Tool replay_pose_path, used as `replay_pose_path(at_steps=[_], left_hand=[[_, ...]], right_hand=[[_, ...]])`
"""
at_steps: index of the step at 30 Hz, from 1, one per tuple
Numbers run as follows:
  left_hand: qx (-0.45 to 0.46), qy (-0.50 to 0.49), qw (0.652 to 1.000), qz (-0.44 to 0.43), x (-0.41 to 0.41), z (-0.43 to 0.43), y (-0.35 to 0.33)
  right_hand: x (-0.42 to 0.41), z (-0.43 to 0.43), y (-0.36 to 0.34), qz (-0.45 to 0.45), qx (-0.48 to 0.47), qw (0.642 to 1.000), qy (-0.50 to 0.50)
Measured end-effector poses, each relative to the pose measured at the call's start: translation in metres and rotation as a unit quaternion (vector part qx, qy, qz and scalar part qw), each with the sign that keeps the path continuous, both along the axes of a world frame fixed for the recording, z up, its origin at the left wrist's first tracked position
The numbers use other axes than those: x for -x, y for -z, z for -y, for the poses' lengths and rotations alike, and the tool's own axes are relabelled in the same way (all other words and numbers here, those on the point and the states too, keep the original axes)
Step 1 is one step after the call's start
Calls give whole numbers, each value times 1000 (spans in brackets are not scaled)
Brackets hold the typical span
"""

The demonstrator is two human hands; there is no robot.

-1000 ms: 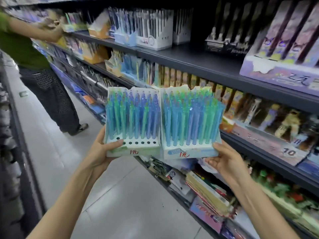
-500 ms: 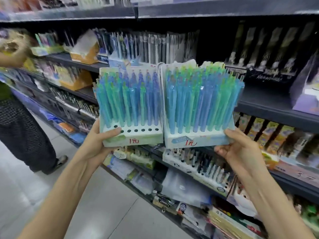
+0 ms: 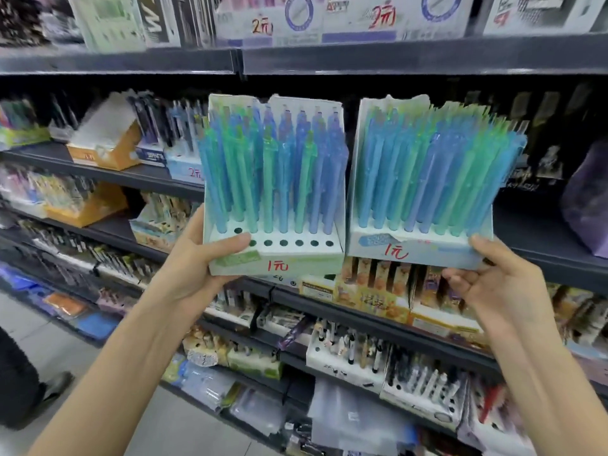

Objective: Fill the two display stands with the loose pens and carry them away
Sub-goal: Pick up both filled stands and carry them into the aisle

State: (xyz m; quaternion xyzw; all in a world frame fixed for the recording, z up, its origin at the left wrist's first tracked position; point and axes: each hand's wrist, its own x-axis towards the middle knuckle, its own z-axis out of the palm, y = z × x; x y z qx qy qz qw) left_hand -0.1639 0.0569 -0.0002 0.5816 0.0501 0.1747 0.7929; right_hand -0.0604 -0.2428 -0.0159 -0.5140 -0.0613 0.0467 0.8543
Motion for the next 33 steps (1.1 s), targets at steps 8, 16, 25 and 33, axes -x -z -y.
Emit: replay_pose_path(at_steps=[8, 16, 25, 33], left_hand=[[19, 116, 993, -13, -77, 8, -23], [37, 185, 981, -54, -133, 30, -8], [27, 151, 987, -53, -185, 33, -12], [-3, 105, 992, -64, -221, 44, -6]], right_hand=[[-8, 20, -12, -32, -5, 988, 152], [-19, 41, -15, -72, 10, 972, 224], [-38, 56, -31, -88, 185, 952, 226], [-54, 57, -26, 45, 609, 715, 340]])
